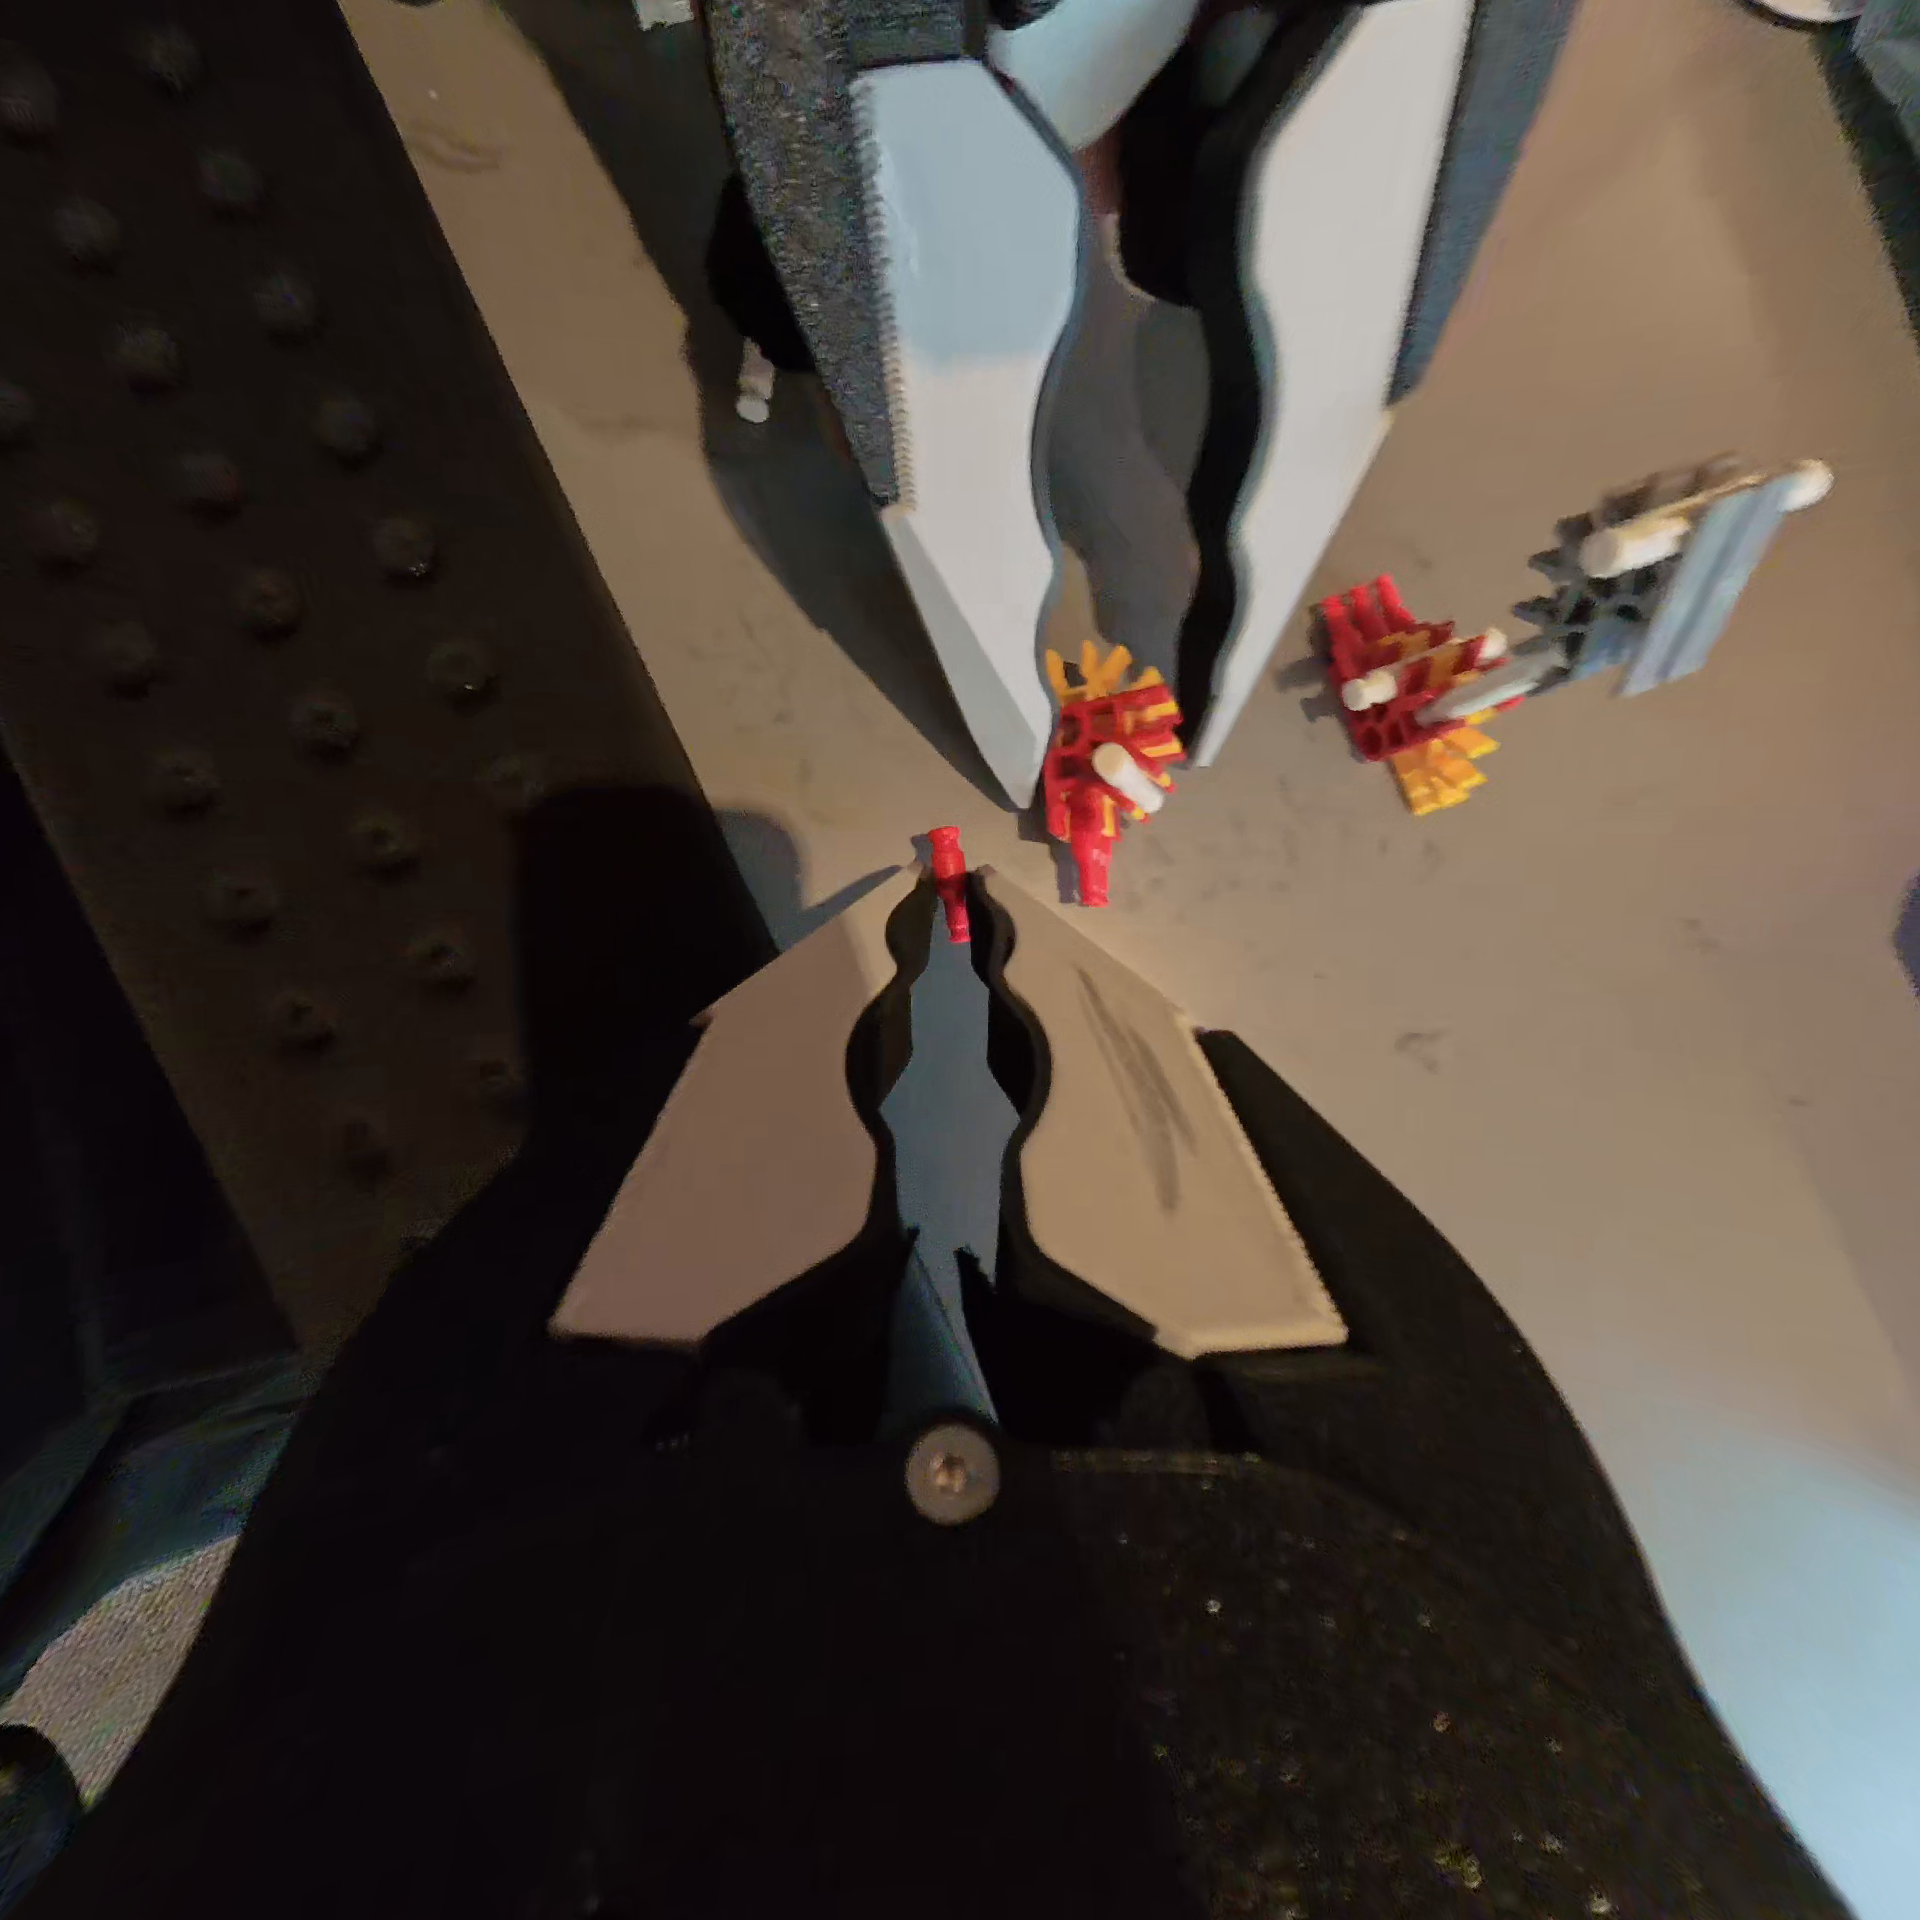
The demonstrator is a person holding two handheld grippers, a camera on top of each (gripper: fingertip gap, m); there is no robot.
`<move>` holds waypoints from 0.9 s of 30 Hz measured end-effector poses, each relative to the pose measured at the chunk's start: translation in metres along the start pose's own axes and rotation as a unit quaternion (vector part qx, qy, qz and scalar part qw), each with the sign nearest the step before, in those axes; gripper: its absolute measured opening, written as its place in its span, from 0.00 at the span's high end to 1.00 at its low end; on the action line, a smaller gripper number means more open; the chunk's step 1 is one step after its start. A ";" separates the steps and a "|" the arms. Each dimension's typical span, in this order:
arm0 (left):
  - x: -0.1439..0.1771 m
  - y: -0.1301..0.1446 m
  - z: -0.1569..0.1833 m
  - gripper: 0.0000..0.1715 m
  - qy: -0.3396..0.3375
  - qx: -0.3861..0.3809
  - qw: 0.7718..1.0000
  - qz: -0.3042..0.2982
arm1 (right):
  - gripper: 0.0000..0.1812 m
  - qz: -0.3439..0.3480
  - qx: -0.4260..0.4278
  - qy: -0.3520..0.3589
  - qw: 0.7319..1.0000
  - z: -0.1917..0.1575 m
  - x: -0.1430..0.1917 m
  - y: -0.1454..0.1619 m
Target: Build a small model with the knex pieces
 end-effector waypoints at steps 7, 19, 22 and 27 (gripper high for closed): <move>-0.001 -0.001 0.001 0.82 0.001 -0.008 1.000 0.000 | 0.97 0.002 0.024 0.024 0.999 0.015 0.005 -0.003; -0.003 -0.003 0.001 0.82 -0.003 -0.012 1.000 -0.001 | 0.97 -0.026 0.012 0.000 1.000 0.023 0.000 -0.006; -0.003 -0.004 0.002 0.82 -0.008 -0.016 1.000 -0.003 | 0.97 -0.031 0.014 -0.001 0.999 0.024 0.000 -0.007; -0.005 -0.006 0.005 0.82 -0.010 -0.026 1.000 -0.005 | 0.92 -0.035 0.010 -0.004 0.999 0.026 0.001 -0.007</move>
Point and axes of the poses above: each gripper's, where its closed fingertips meet, x back along the fingers, y out of its underside, z = x × y across the jaws, the point moved 10 cm from there along x, back along the fingers, and after that the axes turned 5 degrees about x, right-handed, at the moved point
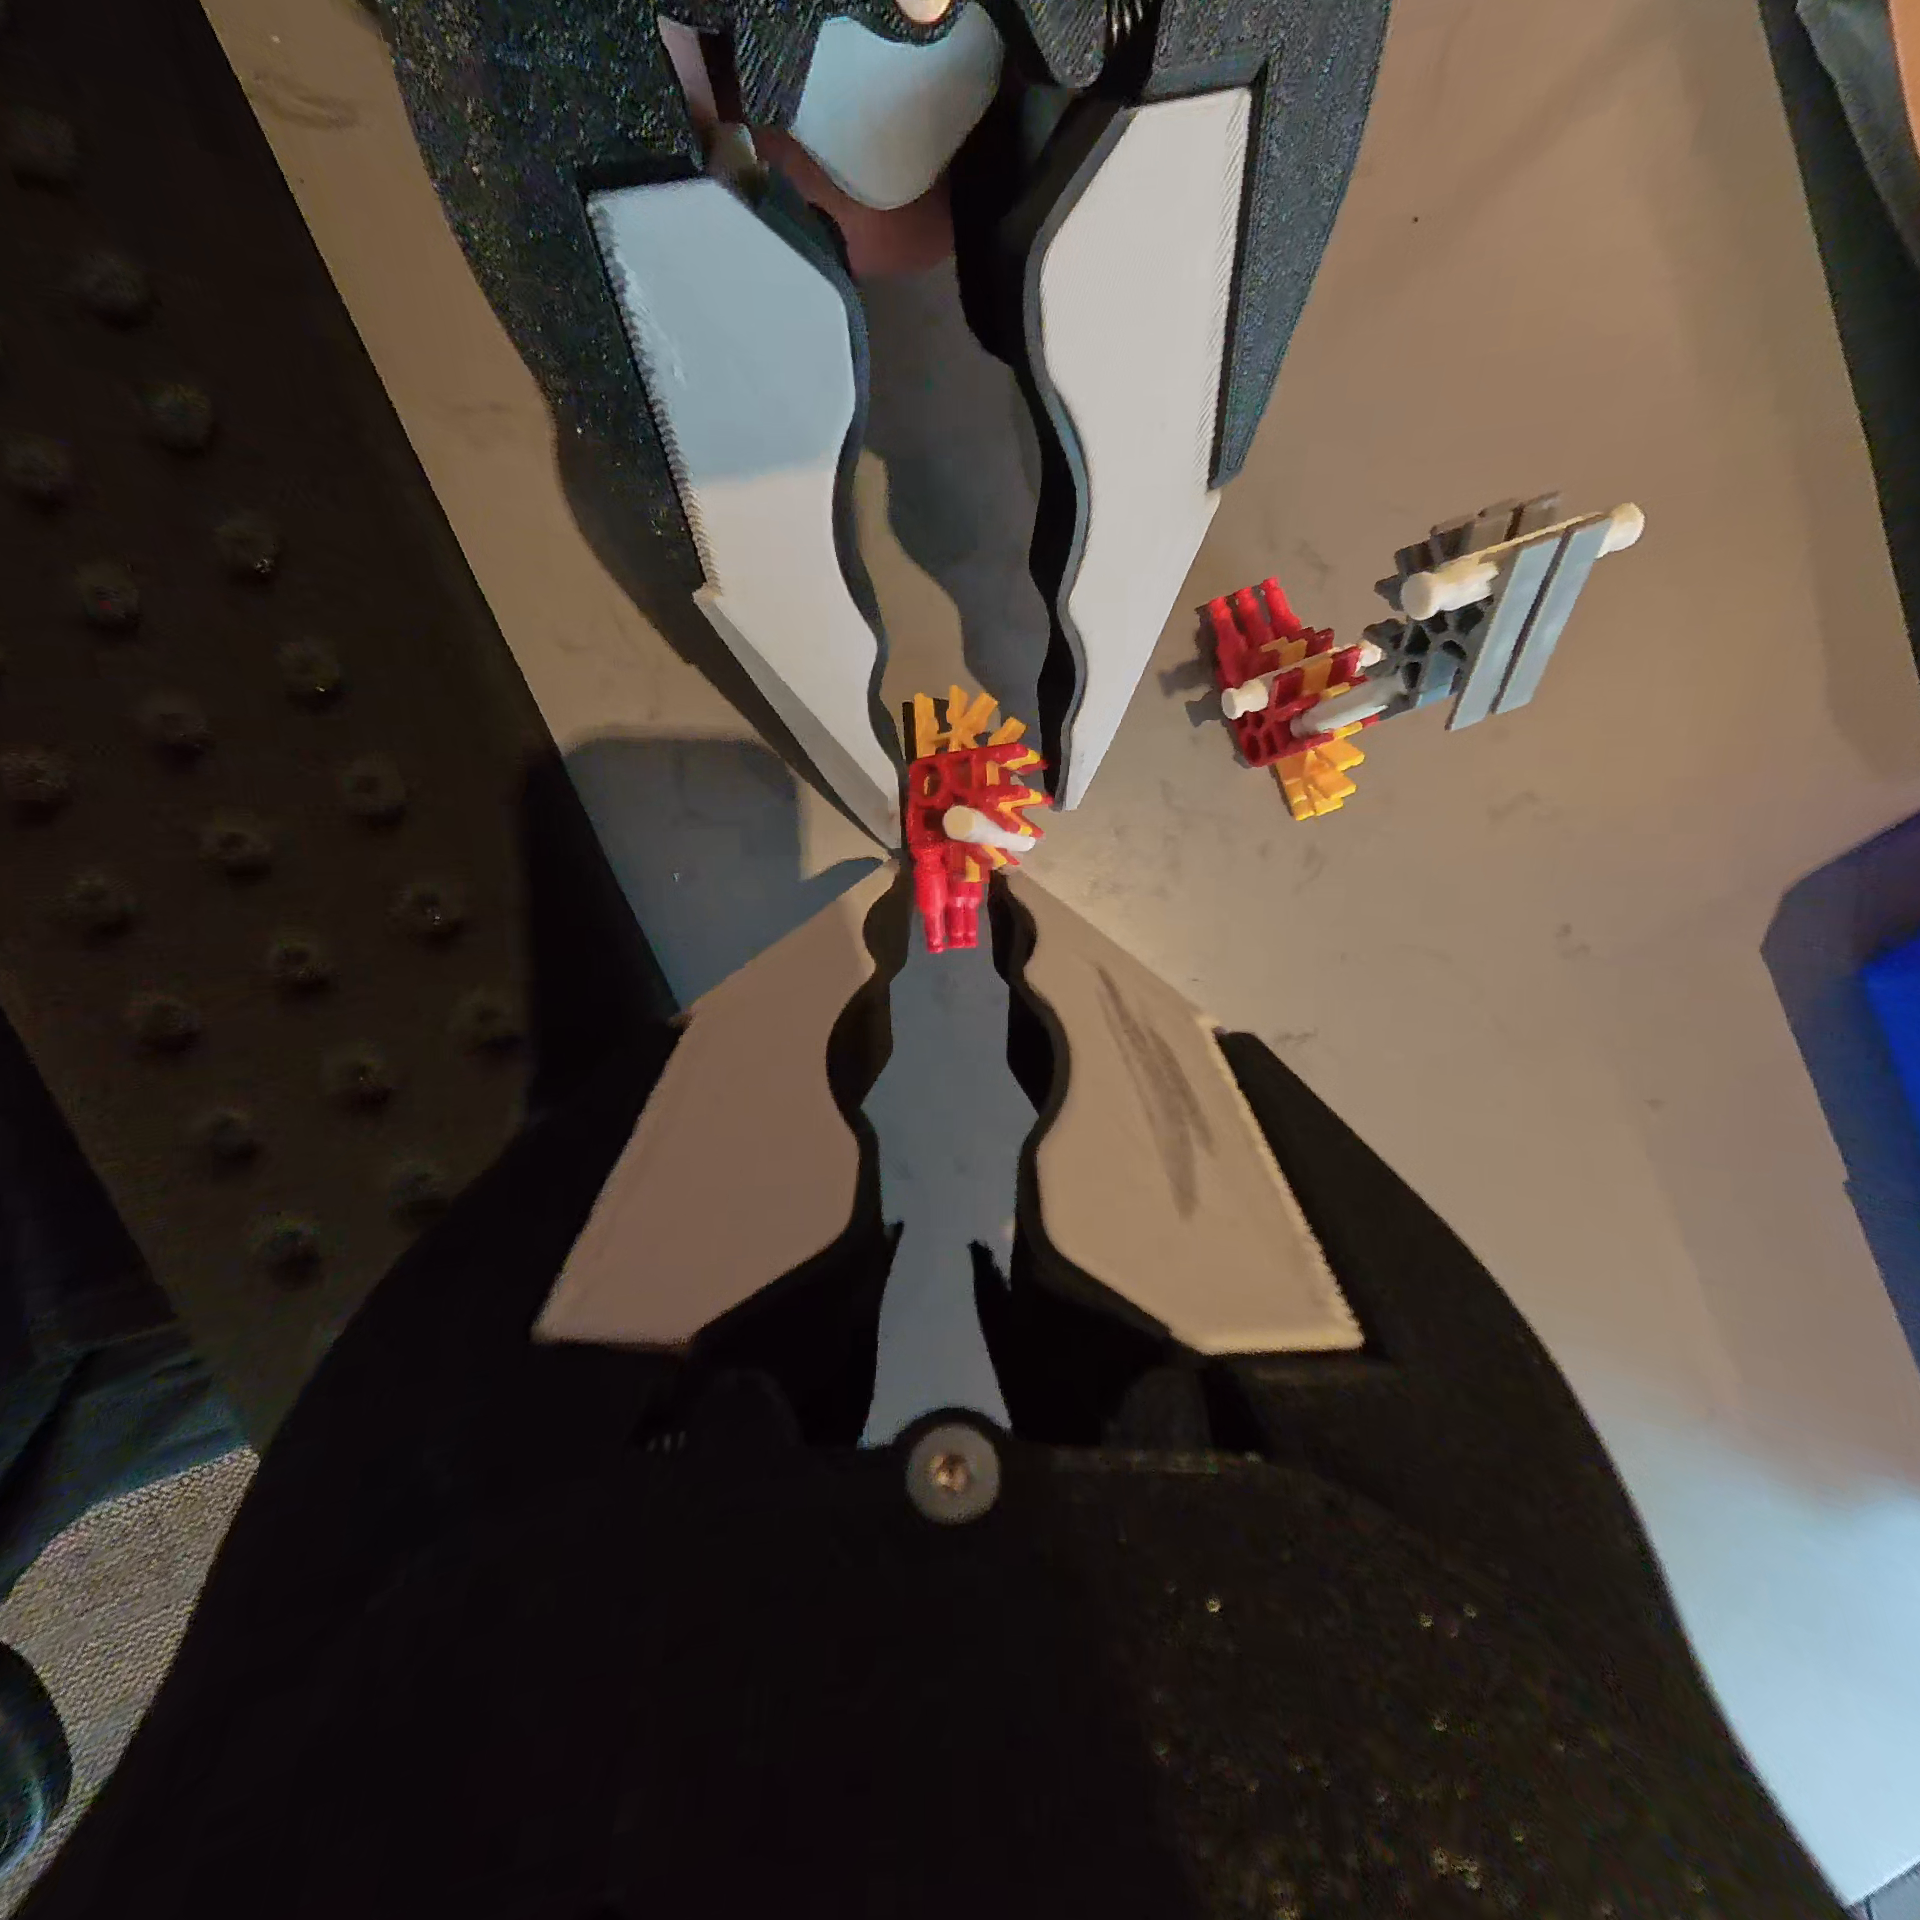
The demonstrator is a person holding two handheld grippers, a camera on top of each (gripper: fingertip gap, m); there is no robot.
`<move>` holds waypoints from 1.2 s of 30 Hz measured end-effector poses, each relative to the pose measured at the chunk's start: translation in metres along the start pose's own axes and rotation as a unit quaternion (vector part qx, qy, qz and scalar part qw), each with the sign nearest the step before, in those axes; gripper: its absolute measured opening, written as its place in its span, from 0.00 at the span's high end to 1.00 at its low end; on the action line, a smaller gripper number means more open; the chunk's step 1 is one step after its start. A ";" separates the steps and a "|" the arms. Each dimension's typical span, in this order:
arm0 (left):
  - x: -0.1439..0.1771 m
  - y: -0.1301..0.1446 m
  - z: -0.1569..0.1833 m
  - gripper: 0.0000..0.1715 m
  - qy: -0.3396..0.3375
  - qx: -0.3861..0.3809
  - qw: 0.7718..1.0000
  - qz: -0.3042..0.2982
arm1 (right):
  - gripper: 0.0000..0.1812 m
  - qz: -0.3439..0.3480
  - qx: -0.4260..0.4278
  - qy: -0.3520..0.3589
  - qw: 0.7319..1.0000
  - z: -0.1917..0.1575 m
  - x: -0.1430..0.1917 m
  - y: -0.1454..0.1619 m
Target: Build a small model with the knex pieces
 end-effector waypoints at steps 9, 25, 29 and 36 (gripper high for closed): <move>-0.001 -0.001 0.000 0.82 -0.002 -0.003 1.000 -0.001 | 0.92 0.019 -0.013 -0.017 1.000 0.006 0.004 0.004; 0.002 0.000 -0.003 0.82 -0.013 0.004 1.000 -0.015 | 0.93 -0.027 -0.048 -0.034 0.998 -0.019 0.025 0.037; 0.001 -0.001 -0.002 0.82 -0.007 0.004 1.000 -0.013 | 0.97 -0.029 -0.076 -0.042 0.996 -0.025 0.026 0.045; 0.002 0.000 -0.001 0.82 -0.013 0.002 1.000 -0.017 | 1.00 -0.054 -0.052 -0.002 0.997 -0.016 0.016 0.044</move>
Point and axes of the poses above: each gripper's, where its closed fingertips meet, x back along the fingers, y out of its underside, z = x × y across the jaws, the point moved 10 cm from there along x, back along the fingers, and after that the axes turned 5 degrees about x, right-handed, at the moved point
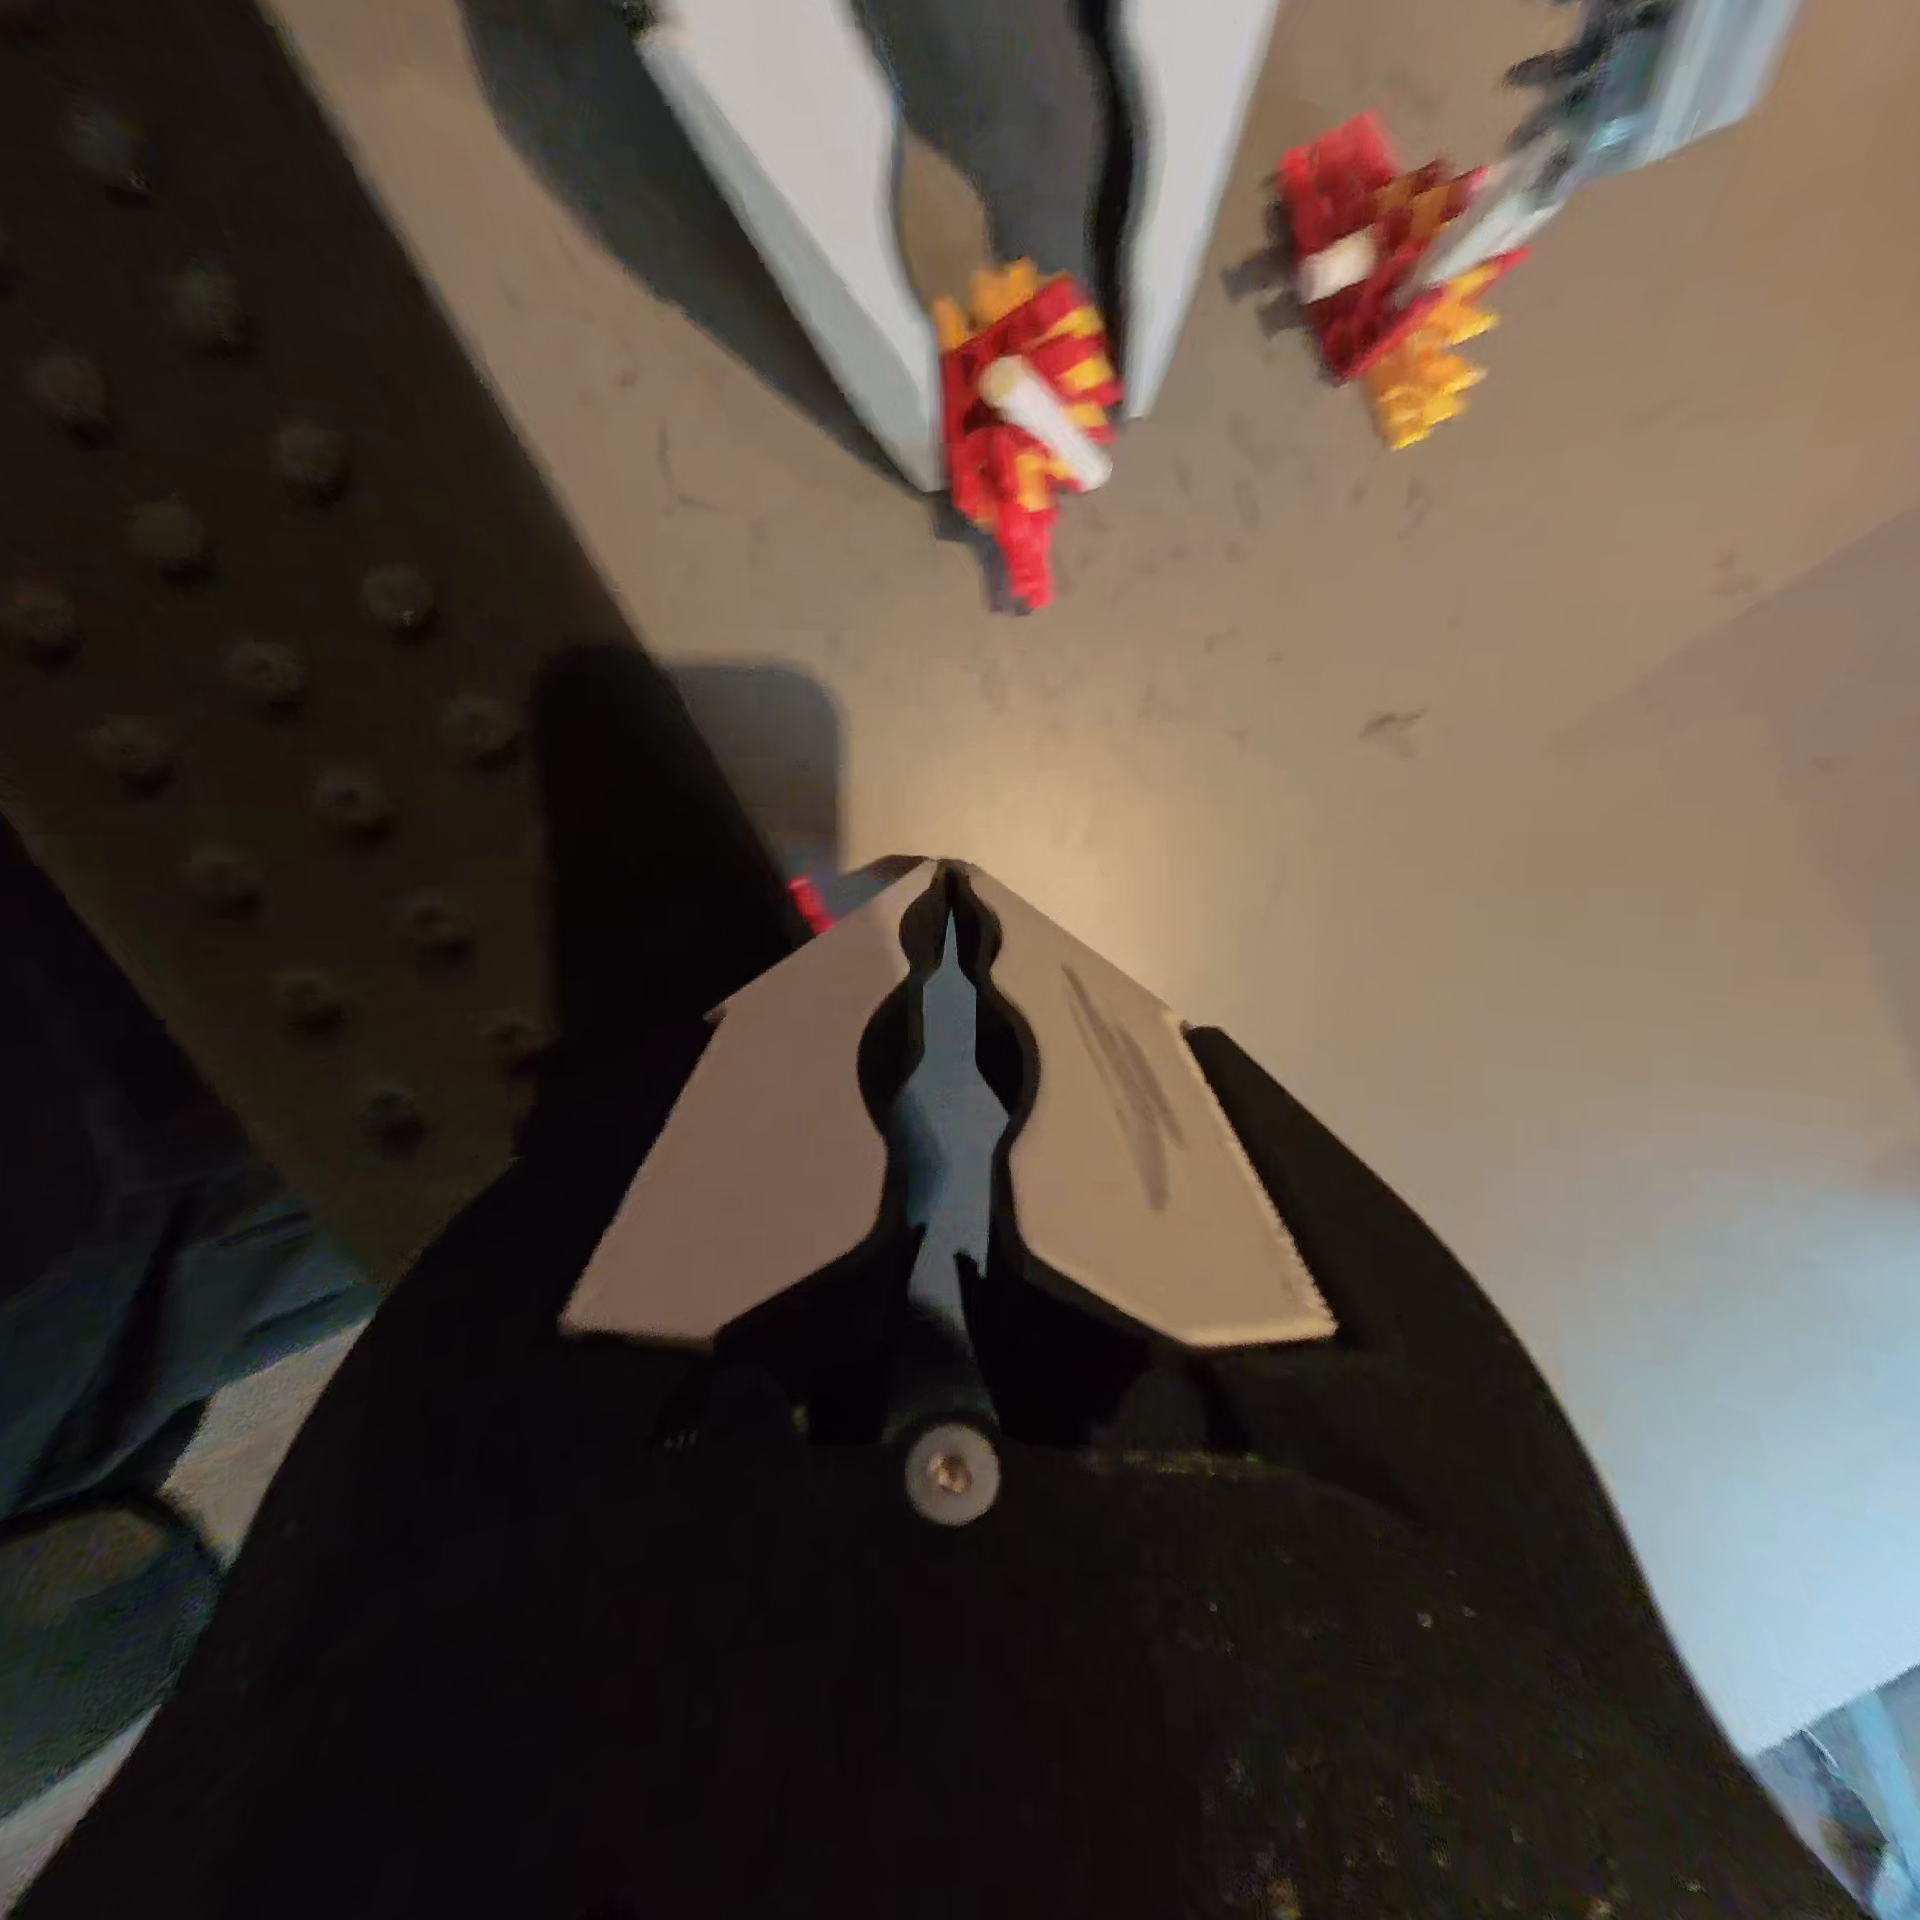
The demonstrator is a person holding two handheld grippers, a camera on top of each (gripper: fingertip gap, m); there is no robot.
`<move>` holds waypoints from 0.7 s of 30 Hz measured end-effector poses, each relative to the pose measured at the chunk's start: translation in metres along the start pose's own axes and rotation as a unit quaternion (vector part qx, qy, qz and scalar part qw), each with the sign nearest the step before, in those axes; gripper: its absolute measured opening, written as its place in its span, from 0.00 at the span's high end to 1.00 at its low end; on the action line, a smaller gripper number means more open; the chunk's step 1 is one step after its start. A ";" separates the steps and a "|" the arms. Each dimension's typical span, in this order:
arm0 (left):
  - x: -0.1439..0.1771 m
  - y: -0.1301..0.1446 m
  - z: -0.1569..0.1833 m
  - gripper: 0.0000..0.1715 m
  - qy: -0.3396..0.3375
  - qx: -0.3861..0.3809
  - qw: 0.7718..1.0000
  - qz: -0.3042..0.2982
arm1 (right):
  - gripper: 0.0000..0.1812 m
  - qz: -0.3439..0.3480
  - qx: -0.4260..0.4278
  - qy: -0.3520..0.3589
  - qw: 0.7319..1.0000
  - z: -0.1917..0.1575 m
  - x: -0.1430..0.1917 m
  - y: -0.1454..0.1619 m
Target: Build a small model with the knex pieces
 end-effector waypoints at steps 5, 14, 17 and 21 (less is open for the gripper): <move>0.000 0.001 -0.002 0.82 0.002 0.002 1.000 0.002 | 0.97 0.036 0.010 -0.019 0.999 0.001 0.012 -0.001; -0.002 0.000 -0.002 0.82 0.007 0.003 1.000 0.006 | 0.84 -0.009 0.075 -0.127 0.989 0.019 0.011 0.006; -0.002 0.000 -0.001 0.82 0.007 0.005 1.000 0.008 | 0.82 -0.022 0.107 -0.142 0.984 0.022 0.009 0.001; -0.002 0.000 -0.002 0.82 0.012 0.007 1.000 0.011 | 0.82 -0.028 0.135 -0.106 0.985 0.021 0.007 -0.005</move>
Point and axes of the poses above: each gripper's, where its closed fingertips meet, x back along the fingers, y out of its underside, z = x × y across the jaws, the point moved 10 cm from there along x, back along the fingers, and after that the axes turned 5 degrees about x, right-handed, at the moved point
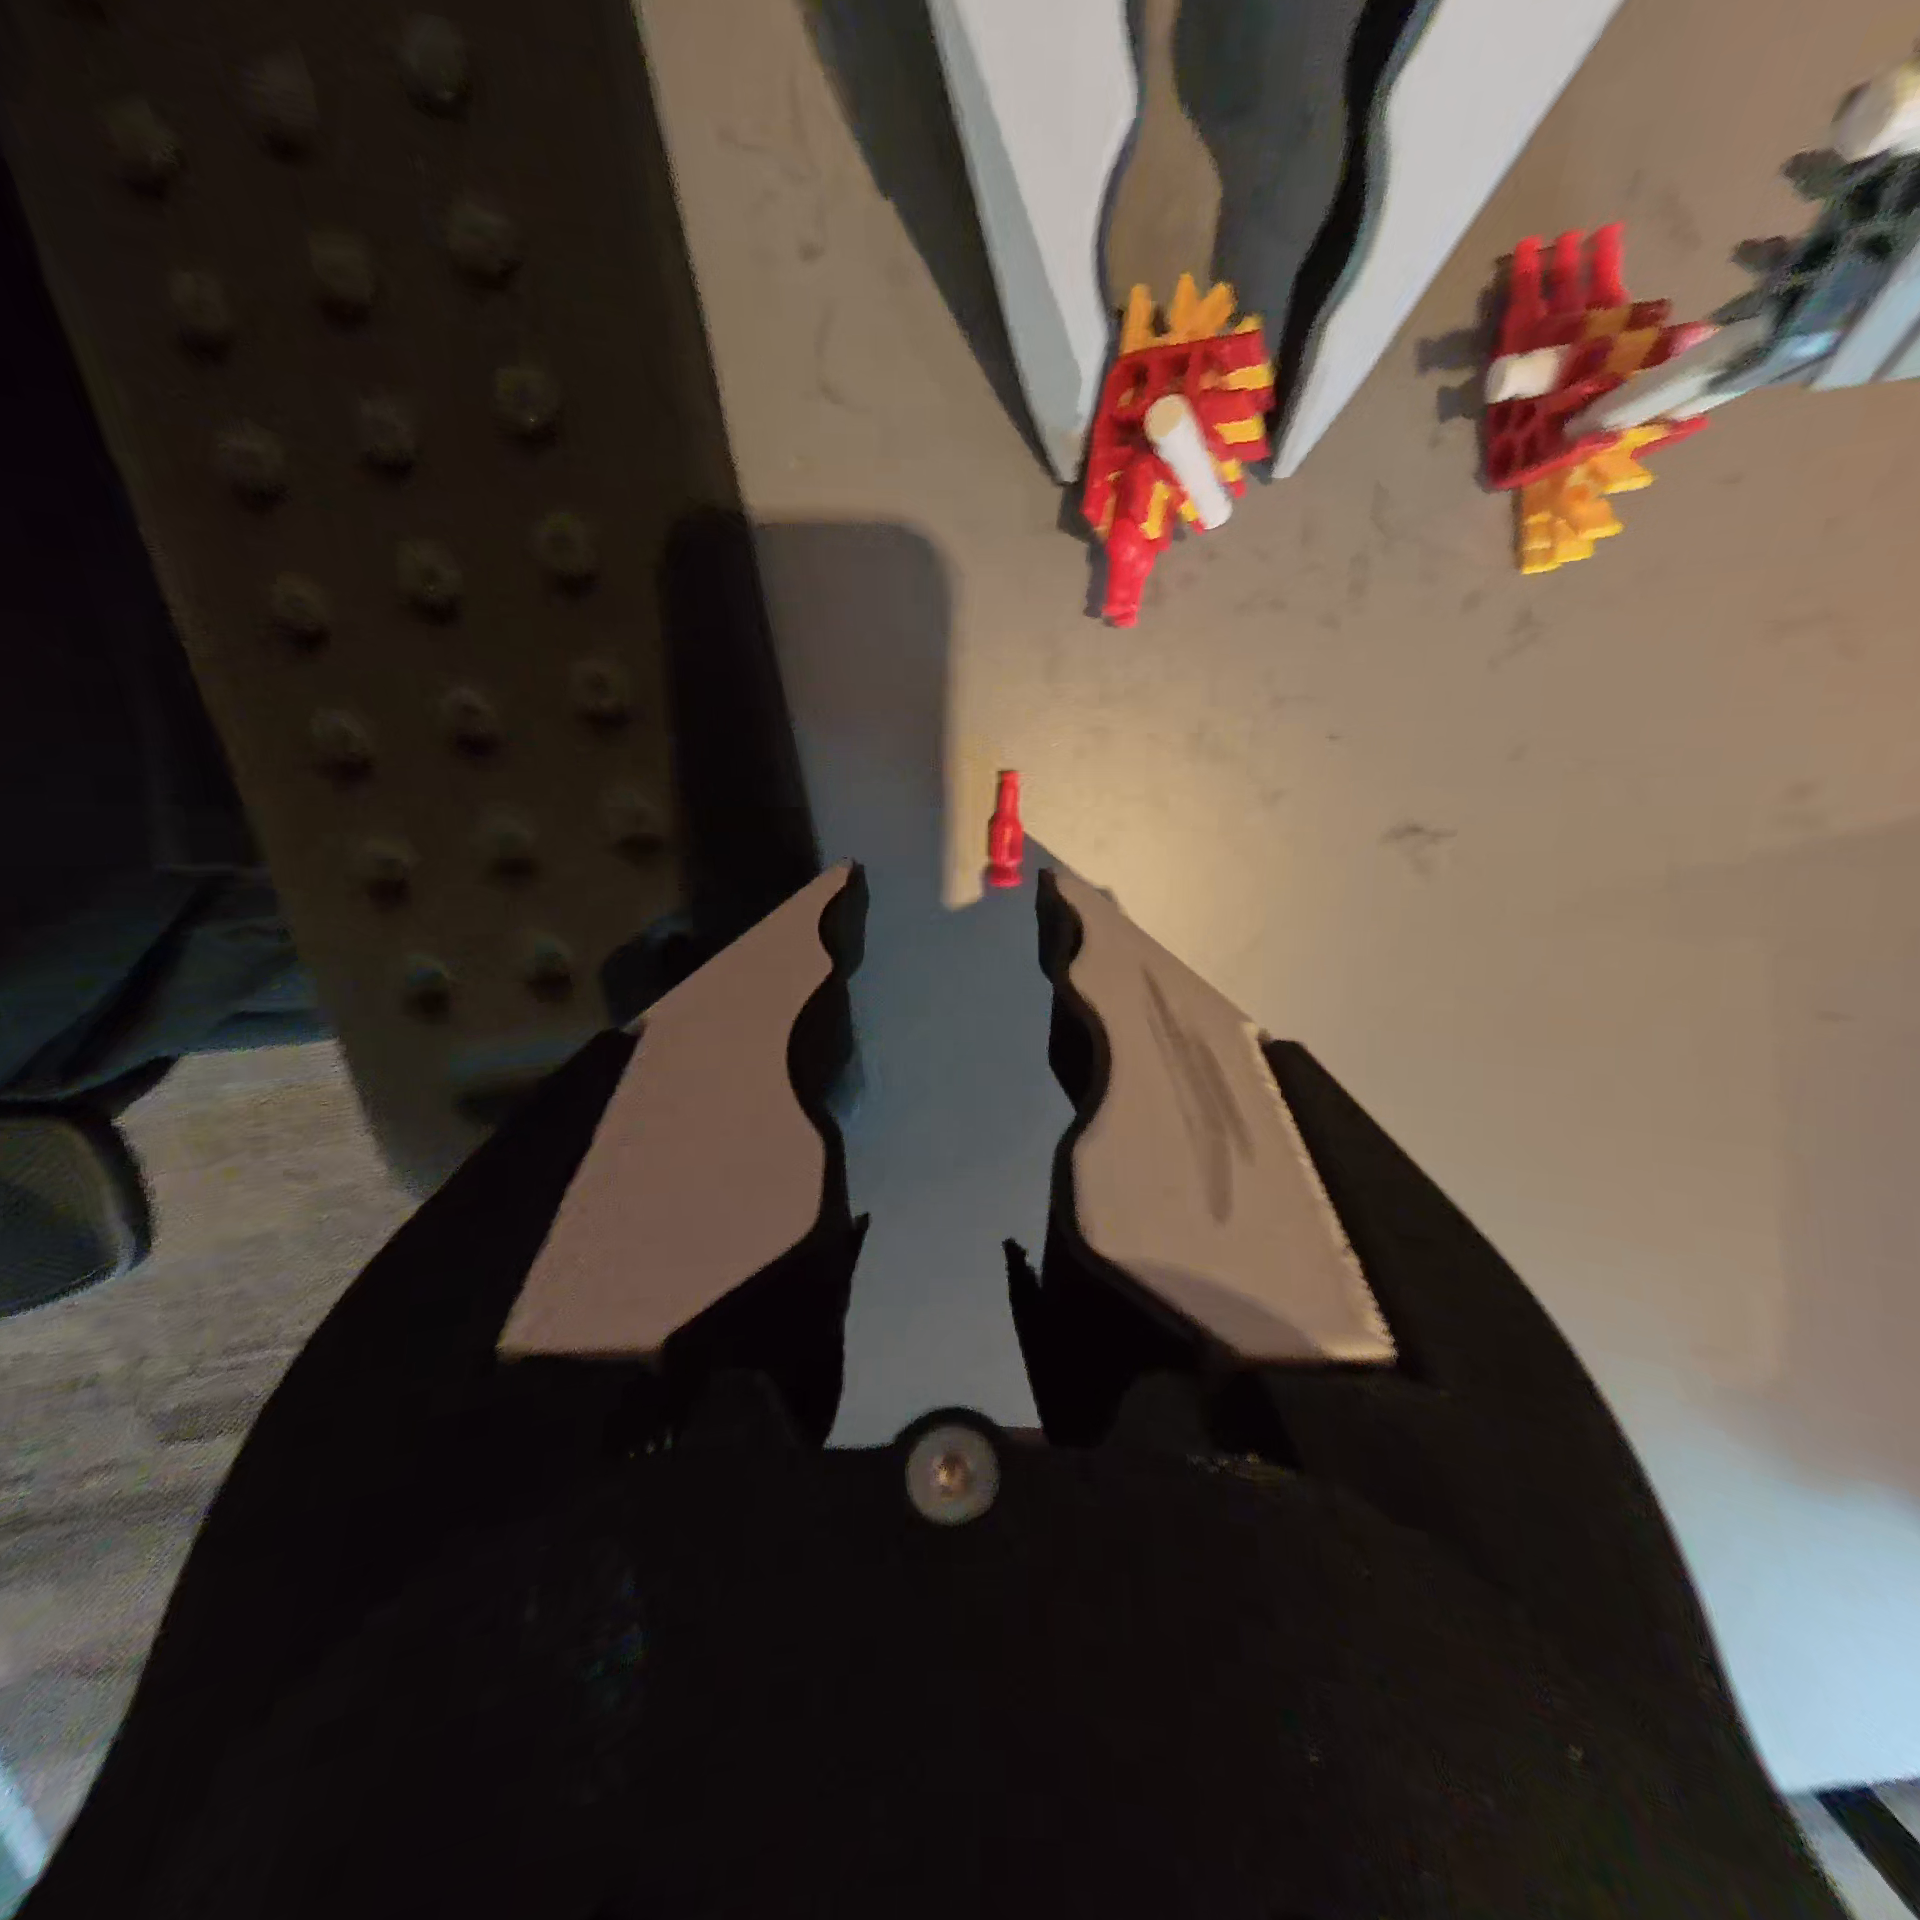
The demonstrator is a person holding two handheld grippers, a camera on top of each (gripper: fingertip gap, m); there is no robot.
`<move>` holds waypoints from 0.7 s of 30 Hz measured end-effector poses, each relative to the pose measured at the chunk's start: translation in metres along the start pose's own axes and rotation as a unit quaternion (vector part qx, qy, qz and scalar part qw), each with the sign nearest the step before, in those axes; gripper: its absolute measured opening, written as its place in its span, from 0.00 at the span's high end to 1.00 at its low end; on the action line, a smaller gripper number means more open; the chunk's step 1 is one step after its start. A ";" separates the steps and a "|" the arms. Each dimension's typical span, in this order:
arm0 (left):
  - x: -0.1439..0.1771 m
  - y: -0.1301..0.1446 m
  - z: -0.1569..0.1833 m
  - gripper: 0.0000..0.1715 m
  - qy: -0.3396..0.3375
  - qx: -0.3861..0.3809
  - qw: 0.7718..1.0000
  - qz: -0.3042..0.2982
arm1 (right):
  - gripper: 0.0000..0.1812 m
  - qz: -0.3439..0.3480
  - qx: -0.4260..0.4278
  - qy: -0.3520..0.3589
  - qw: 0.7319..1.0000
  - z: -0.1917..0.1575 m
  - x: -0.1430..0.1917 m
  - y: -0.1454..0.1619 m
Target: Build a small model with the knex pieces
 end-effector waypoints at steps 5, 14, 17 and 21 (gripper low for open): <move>0.000 0.000 0.000 0.82 0.002 0.001 1.000 0.000 | 0.95 -0.007 -0.008 0.035 0.999 0.001 -0.006 -0.002; 0.000 0.000 0.000 0.82 0.001 0.002 1.000 -0.002 | 0.86 0.047 0.016 0.060 0.997 -0.010 -0.004 -0.013; 0.000 0.000 -0.001 0.82 0.002 0.003 1.000 -0.001 | 0.84 0.041 0.078 0.087 0.992 -0.007 -0.006 -0.020; 0.000 0.001 -0.001 0.82 0.002 0.003 1.000 -0.002 | 0.86 0.053 0.148 0.050 0.986 0.001 -0.017 -0.029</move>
Point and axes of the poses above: each gripper's, where its closed fingertips meet, x back along the fingers, y out of its underside, z = x × y across the jaws, the point moved 10 cm from there along x, back along the fingers, and after that the axes turned 5 degrees about x, right-handed, at the moved point
